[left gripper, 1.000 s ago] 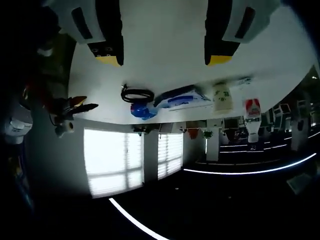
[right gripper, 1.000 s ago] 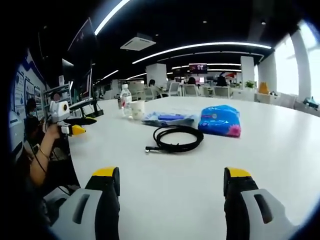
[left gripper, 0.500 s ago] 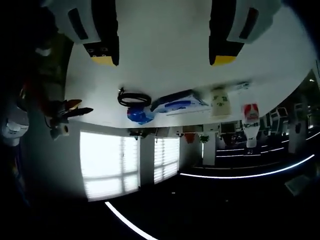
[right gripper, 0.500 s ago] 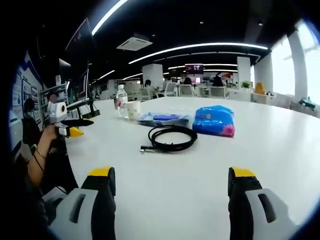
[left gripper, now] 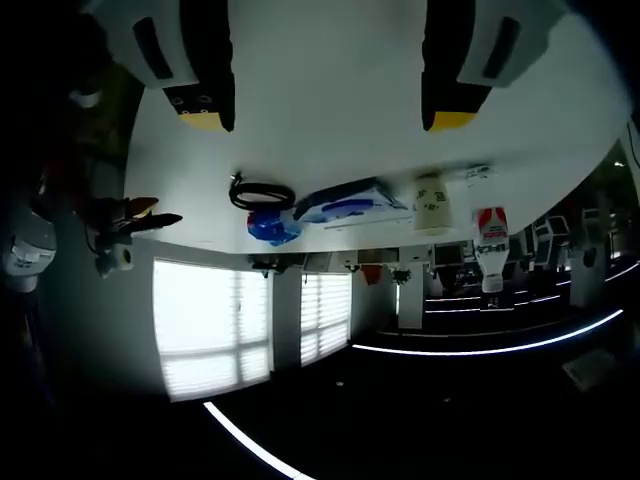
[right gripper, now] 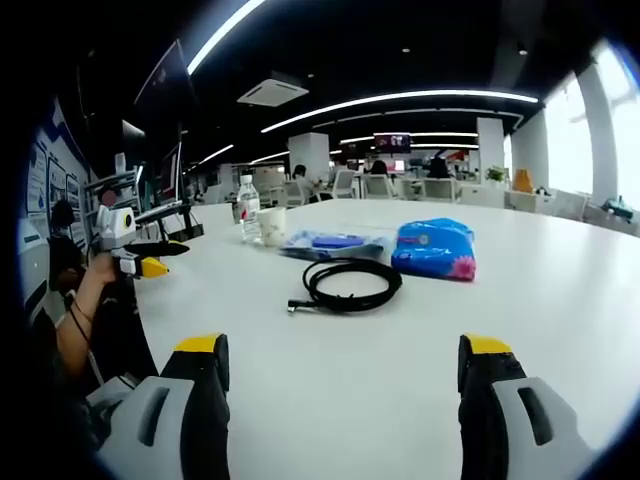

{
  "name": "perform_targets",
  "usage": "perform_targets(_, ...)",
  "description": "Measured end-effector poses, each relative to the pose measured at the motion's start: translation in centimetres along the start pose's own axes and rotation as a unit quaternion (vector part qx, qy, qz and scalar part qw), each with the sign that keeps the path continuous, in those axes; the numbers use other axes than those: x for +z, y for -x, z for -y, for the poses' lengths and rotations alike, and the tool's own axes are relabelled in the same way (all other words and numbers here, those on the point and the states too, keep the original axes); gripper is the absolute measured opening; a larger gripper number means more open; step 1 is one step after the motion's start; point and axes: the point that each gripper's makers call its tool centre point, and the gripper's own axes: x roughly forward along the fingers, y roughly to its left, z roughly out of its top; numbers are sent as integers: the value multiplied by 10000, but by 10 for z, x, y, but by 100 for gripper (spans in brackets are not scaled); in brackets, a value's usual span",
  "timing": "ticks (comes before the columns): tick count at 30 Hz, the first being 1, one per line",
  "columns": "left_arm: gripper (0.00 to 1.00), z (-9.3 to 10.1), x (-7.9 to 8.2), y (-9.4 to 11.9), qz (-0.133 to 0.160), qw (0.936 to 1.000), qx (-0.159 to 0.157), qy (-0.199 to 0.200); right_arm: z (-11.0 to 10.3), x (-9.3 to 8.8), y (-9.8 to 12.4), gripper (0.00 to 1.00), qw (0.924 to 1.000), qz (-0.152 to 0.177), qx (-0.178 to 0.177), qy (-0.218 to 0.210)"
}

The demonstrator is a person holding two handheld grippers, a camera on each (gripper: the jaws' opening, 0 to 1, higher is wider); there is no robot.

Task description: Arrange the tabletop items into an orderly group along one side of the table until the central work area is clear of visible clutter.

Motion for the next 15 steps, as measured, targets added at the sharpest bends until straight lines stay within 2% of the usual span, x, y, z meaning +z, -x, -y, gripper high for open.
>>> perform_targets(7,81,0,0,3,45,10000,29,32,5,-2,-2,100,9999,-38,-111,-101)
perform_targets(10,83,0,-1,3,45,10000,46,39,8,-4,-4,100,9997,-71,-147,-195)
perform_targets(15,84,-1,1,5,59,9999,95,22,9,-4,-3,100,9997,-131,-175,-104)
